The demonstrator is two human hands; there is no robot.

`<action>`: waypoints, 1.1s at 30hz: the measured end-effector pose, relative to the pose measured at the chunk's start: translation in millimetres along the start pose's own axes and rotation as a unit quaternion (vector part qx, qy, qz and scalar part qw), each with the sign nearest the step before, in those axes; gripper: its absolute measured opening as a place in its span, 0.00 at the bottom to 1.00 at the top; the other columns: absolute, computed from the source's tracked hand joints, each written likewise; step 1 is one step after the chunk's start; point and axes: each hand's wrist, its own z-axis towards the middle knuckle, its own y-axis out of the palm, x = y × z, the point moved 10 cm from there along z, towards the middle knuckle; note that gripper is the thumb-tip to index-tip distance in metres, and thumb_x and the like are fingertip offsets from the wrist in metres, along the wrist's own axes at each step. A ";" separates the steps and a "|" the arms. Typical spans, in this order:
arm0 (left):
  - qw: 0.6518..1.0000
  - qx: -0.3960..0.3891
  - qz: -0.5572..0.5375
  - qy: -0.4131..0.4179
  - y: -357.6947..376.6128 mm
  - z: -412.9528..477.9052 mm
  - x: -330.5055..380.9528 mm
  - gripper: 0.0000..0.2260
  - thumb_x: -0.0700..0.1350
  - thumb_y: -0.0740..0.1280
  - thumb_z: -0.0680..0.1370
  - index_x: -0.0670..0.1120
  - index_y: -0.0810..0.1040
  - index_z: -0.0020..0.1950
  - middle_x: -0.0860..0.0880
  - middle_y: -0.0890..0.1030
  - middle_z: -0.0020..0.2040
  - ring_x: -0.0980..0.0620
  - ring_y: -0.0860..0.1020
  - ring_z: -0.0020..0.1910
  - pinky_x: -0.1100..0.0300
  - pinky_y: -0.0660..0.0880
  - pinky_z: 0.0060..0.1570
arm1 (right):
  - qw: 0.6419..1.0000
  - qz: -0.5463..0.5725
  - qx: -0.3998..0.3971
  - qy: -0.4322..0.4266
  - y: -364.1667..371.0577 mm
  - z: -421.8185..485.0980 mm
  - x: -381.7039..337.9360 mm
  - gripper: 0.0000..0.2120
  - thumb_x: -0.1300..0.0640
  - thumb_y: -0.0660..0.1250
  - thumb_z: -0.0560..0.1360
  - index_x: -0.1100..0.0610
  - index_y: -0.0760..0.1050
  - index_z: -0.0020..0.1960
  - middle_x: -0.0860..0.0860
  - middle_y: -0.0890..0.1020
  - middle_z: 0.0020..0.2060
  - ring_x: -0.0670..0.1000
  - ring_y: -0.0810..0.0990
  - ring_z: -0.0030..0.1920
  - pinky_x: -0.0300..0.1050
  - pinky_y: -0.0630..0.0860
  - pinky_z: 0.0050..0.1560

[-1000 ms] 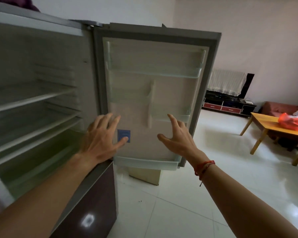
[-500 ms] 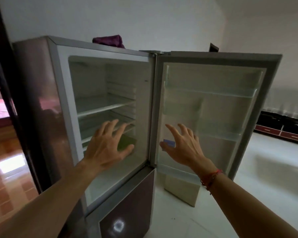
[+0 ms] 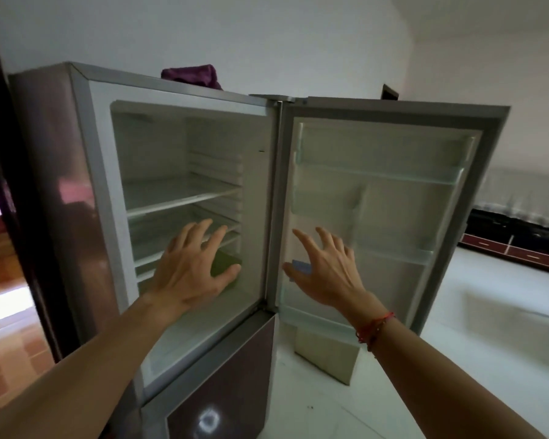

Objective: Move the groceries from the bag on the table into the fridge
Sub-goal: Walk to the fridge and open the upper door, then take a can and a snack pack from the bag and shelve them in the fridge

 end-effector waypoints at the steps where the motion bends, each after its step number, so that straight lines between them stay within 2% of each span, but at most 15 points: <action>1: 1.000 0.000 -0.002 0.009 4.5 6.3 10.5 0.38 0.71 0.52 0.73 0.49 0.65 0.76 0.42 0.66 0.74 0.40 0.65 0.72 0.42 0.69 0.66 | 1.000 0.000 0.001 0.005 -2.7 0.0 10.0 0.37 0.31 0.59 0.77 0.42 0.52 0.81 0.59 0.57 0.79 0.62 0.58 0.77 0.62 0.60 0.74; 9: 0.996 0.009 -0.047 0.076 35.0 52.4 90.2 0.37 0.70 0.55 0.73 0.46 0.70 0.73 0.40 0.71 0.70 0.38 0.69 0.68 0.41 0.73 0.61 | 0.996 -0.048 0.013 0.072 -25.9 -15.8 96.5 0.37 0.30 0.58 0.77 0.40 0.50 0.80 0.59 0.57 0.79 0.61 0.58 0.77 0.61 0.59 0.74; 12: 0.991 0.010 -0.078 0.105 43.8 62.9 121.3 0.37 0.69 0.56 0.73 0.46 0.70 0.73 0.39 0.71 0.71 0.38 0.69 0.68 0.43 0.71 0.63 | 0.992 -0.071 0.014 0.103 -36.1 -31.4 125.4 0.38 0.29 0.57 0.76 0.40 0.50 0.80 0.59 0.57 0.80 0.62 0.58 0.78 0.64 0.60 0.75; 19: 0.971 0.006 -0.149 0.188 47.4 65.8 182.1 0.38 0.71 0.53 0.72 0.50 0.66 0.76 0.42 0.68 0.74 0.38 0.67 0.71 0.42 0.70 0.66 | 0.972 -0.130 0.021 0.195 -67.9 -91.8 161.6 0.37 0.29 0.58 0.76 0.42 0.53 0.80 0.60 0.59 0.78 0.62 0.60 0.77 0.62 0.63 0.73; 24: 0.941 0.006 -0.191 0.280 39.3 44.6 229.5 0.37 0.69 0.54 0.73 0.47 0.68 0.75 0.39 0.69 0.72 0.38 0.69 0.69 0.44 0.69 0.65 | 0.943 -0.167 0.030 0.287 -97.0 -160.2 167.1 0.36 0.31 0.58 0.77 0.43 0.53 0.81 0.59 0.59 0.79 0.61 0.61 0.77 0.59 0.62 0.72; 28: 0.910 0.010 -0.229 0.344 21.0 22.2 271.1 0.37 0.70 0.53 0.74 0.48 0.65 0.76 0.42 0.67 0.74 0.40 0.67 0.70 0.45 0.69 0.65 | 0.917 -0.196 0.045 0.346 -127.3 -218.4 166.6 0.36 0.33 0.60 0.77 0.45 0.55 0.80 0.59 0.62 0.77 0.61 0.64 0.75 0.59 0.65 0.70; 33: 0.872 0.009 -0.270 0.407 0.2 -5.2 327.8 0.36 0.69 0.54 0.75 0.48 0.66 0.75 0.42 0.69 0.72 0.41 0.68 0.69 0.43 0.73 0.61 | 0.882 -0.240 0.054 0.402 -164.7 -284.1 168.4 0.36 0.32 0.60 0.76 0.44 0.56 0.79 0.57 0.64 0.76 0.60 0.66 0.73 0.58 0.67 0.67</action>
